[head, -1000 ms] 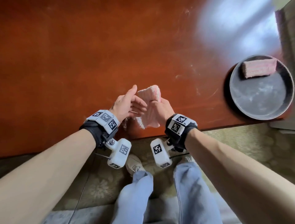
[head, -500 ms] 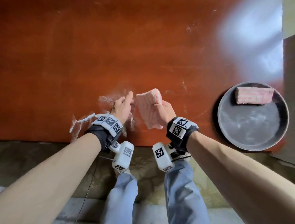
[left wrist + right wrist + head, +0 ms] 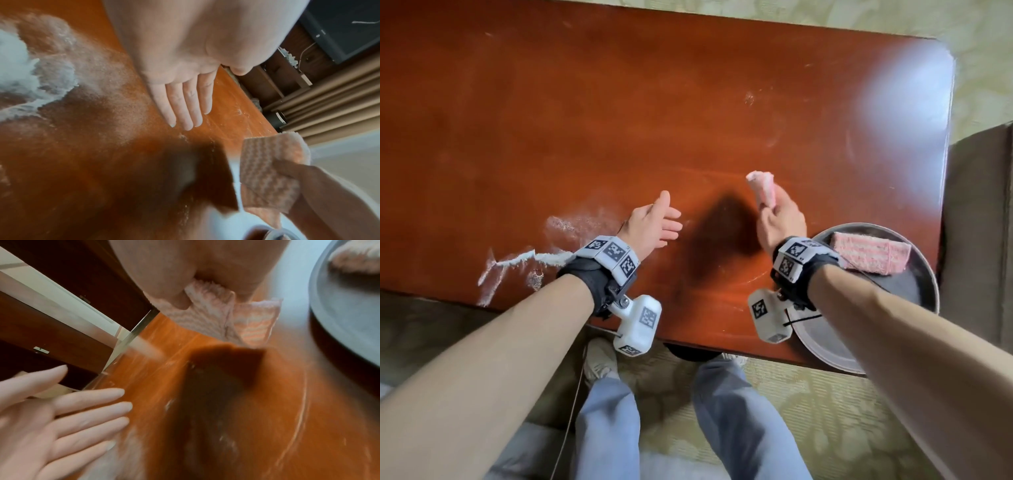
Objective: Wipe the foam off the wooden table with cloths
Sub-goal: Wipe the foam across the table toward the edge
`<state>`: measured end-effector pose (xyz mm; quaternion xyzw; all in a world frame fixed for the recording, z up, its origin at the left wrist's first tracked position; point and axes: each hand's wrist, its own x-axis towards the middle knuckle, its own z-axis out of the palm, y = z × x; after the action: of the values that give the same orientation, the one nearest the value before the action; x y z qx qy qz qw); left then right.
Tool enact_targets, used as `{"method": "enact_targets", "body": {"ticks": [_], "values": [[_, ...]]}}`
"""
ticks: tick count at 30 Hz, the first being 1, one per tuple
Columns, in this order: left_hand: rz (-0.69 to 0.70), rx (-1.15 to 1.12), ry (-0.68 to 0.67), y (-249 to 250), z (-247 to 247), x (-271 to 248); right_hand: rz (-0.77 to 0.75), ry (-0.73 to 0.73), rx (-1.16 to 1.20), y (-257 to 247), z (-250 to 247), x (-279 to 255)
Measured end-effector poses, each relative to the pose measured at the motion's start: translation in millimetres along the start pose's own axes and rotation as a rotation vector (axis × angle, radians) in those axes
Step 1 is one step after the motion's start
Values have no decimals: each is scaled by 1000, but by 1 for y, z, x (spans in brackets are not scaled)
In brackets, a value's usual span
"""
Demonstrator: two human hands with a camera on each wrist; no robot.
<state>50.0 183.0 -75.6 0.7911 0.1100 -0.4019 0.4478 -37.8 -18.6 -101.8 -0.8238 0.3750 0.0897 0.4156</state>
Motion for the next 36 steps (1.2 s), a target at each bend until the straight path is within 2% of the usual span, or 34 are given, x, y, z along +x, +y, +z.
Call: {"method": "enact_targets", "body": {"ticks": [2,5,7,9,11,15,18,21,23,25,28,30,32,36], "values": [[-7,-13,23,-4,0,4,-63,42,-32,8,-9,17],[-18,-30,50,-16,-5,8,-124,-21,-163,17,-7,37],[-33,-36,71,-26,-12,10,-149,-109,-328,24,9,45],[-31,-42,101,-36,-18,10,-241,-177,-483,30,37,41],[-40,-58,132,-47,-25,9,-316,-210,-535,29,70,26],[-76,-109,175,-65,-34,5,-380,-322,-420,8,125,-24],[-70,-138,199,-75,-45,-3,-394,-466,-210,-18,165,-56],[-16,-149,255,-82,-64,-15,-226,-549,88,-53,180,-79],[9,-156,276,-83,-75,-21,-85,-515,234,-67,174,-81],[24,-148,263,-82,-81,-22,-48,-372,259,-73,154,-75],[36,-129,236,-80,-80,-23,-128,-158,192,-60,116,-58],[40,-139,222,-74,-74,-23,-212,-86,151,-42,88,-45],[50,-153,205,-69,-67,-23,-204,-79,-24,-20,66,-29],[85,-152,158,-66,-63,-21,-137,-250,-425,19,49,-20]]}}
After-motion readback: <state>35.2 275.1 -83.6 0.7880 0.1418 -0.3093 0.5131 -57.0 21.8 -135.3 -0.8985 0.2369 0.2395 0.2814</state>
